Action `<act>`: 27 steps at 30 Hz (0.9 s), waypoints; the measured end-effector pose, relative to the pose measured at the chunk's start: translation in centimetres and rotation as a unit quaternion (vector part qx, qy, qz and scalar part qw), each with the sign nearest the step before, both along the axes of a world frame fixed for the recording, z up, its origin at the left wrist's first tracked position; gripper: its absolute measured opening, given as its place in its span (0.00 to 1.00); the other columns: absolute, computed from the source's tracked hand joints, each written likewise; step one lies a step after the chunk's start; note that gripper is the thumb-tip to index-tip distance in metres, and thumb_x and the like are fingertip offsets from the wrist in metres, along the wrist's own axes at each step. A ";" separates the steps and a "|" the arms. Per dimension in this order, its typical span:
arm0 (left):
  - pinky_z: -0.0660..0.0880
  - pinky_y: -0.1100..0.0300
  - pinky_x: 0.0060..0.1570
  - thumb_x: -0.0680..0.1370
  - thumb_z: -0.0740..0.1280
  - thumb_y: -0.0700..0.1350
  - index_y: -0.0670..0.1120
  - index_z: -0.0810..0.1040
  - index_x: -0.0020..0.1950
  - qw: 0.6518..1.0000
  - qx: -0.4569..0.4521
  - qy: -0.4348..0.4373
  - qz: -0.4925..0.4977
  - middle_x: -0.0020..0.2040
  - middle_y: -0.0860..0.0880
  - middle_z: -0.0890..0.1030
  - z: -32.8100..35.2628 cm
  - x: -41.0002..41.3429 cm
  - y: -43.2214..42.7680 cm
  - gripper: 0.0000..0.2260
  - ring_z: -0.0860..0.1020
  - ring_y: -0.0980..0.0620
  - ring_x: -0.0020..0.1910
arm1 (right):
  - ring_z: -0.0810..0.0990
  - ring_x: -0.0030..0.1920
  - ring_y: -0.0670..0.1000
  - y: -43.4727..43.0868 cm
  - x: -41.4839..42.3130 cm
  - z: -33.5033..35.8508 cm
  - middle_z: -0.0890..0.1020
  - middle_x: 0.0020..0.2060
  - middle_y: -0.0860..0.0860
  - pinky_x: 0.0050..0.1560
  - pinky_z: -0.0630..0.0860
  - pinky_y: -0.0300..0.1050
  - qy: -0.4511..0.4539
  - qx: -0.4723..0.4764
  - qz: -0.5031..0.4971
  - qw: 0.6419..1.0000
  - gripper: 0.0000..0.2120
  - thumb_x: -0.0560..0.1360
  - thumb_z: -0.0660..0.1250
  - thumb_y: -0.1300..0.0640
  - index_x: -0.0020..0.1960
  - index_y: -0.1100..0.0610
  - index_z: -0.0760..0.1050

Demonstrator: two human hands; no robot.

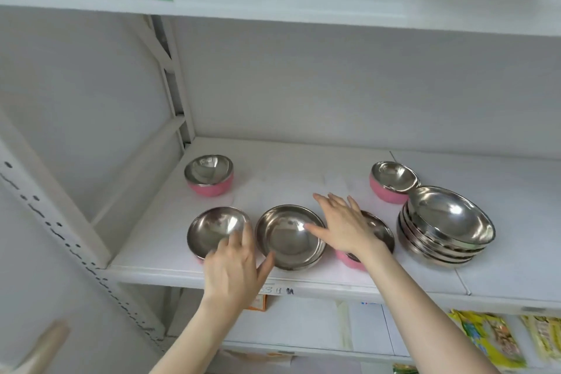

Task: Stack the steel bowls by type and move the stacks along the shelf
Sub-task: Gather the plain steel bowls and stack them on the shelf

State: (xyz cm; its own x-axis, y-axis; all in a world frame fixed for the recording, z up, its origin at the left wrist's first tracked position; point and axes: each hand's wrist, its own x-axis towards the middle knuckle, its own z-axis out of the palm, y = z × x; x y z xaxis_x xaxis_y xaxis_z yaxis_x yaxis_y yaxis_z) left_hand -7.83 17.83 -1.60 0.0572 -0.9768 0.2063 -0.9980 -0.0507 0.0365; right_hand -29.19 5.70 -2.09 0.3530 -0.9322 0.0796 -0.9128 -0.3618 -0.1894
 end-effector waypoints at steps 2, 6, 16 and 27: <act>0.67 0.60 0.21 0.74 0.59 0.64 0.40 0.79 0.61 1.000 0.011 0.012 -0.008 0.36 0.46 0.81 -0.4 -0.9 0.1 0.30 0.80 0.47 0.28 | 0.60 0.76 0.51 -0.7 0.0 -0.3 0.68 0.74 0.53 0.75 0.49 0.54 0.000 0.027 0.010 1.000 0.38 0.74 0.58 0.33 0.76 0.53 0.58; 0.60 0.62 0.23 0.74 0.47 0.66 0.41 0.75 0.67 0.999 0.014 0.042 -0.016 0.31 0.49 0.80 -1.2 -2.1 -0.2 0.37 0.79 0.49 0.26 | 0.70 0.69 0.52 -1.7 0.2 -0.9 0.76 0.67 0.52 0.72 0.54 0.54 -0.005 0.050 0.032 0.998 0.34 0.73 0.59 0.34 0.73 0.53 0.64; 0.75 0.57 0.45 0.78 0.52 0.65 0.39 0.42 0.78 0.969 -0.010 0.247 0.022 0.42 0.45 0.84 -5.0 -2.4 -1.8 0.40 0.81 0.48 0.46 | 0.78 0.47 0.59 -2.0 0.9 -1.0 0.81 0.37 0.52 0.51 0.63 0.49 0.011 0.051 0.036 0.998 0.26 0.74 0.58 0.34 0.59 0.53 0.70; 0.74 0.64 0.40 0.77 0.64 0.57 0.45 0.46 0.79 0.883 -0.002 0.470 -0.006 0.27 0.46 0.80 -4.4 -2.2 -2.9 0.39 0.79 0.55 0.32 | 0.75 0.44 0.57 -1.8 0.9 0.8 0.75 0.36 0.49 0.42 0.66 0.49 -0.078 0.102 0.005 0.992 0.23 0.73 0.60 0.35 0.55 0.53 0.69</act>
